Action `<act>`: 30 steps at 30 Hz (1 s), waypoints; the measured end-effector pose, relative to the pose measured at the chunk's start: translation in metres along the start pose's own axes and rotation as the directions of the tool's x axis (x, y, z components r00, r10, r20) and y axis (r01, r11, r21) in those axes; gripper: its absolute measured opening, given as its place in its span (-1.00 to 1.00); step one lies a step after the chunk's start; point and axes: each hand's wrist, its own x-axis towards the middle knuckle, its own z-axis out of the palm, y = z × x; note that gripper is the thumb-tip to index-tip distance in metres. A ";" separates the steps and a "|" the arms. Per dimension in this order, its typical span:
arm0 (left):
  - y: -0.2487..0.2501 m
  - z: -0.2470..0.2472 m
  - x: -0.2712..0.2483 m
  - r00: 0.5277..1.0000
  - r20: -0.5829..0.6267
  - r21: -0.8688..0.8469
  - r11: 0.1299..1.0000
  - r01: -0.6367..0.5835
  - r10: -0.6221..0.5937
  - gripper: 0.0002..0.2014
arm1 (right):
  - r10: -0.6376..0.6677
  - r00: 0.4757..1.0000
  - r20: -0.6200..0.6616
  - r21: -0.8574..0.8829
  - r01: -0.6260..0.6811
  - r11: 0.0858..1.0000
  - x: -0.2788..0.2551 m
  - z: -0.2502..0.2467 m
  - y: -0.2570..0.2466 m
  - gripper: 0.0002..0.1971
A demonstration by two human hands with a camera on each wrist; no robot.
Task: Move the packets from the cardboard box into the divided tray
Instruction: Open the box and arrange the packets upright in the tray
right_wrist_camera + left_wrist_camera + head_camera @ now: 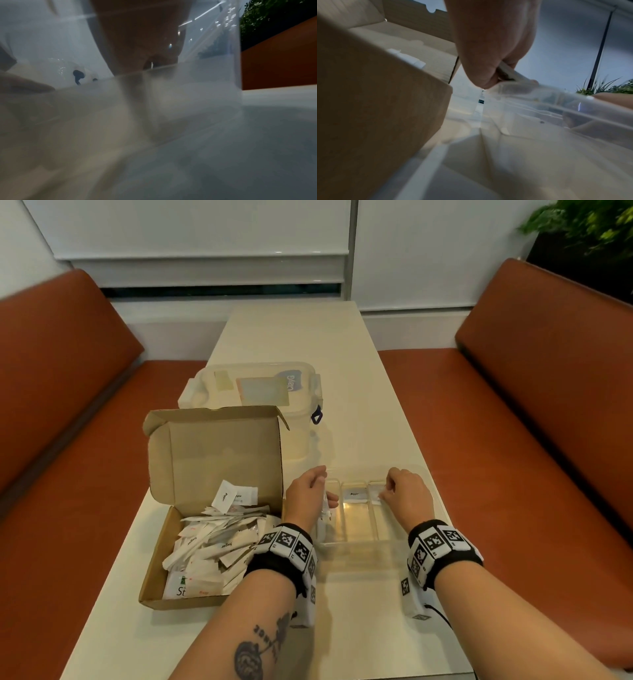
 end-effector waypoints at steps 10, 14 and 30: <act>0.022 0.013 -0.010 0.998 0.039 -0.225 0.974 -0.029 0.039 -0.61 | -0.119 0.950 0.288 0.606 -0.084 0.791 -0.012 -0.012 -0.065 -0.73; 0.026 0.014 -0.009 0.998 0.040 -0.180 0.983 -0.040 0.048 -0.55 | -0.077 0.957 0.281 0.748 -0.168 0.642 -0.012 -0.011 -0.068 -0.86; 0.028 0.019 -0.009 0.982 0.153 -0.324 0.934 0.154 -0.108 -0.47 | -0.129 0.978 0.165 0.556 0.015 0.831 -0.008 -0.021 -0.057 -0.88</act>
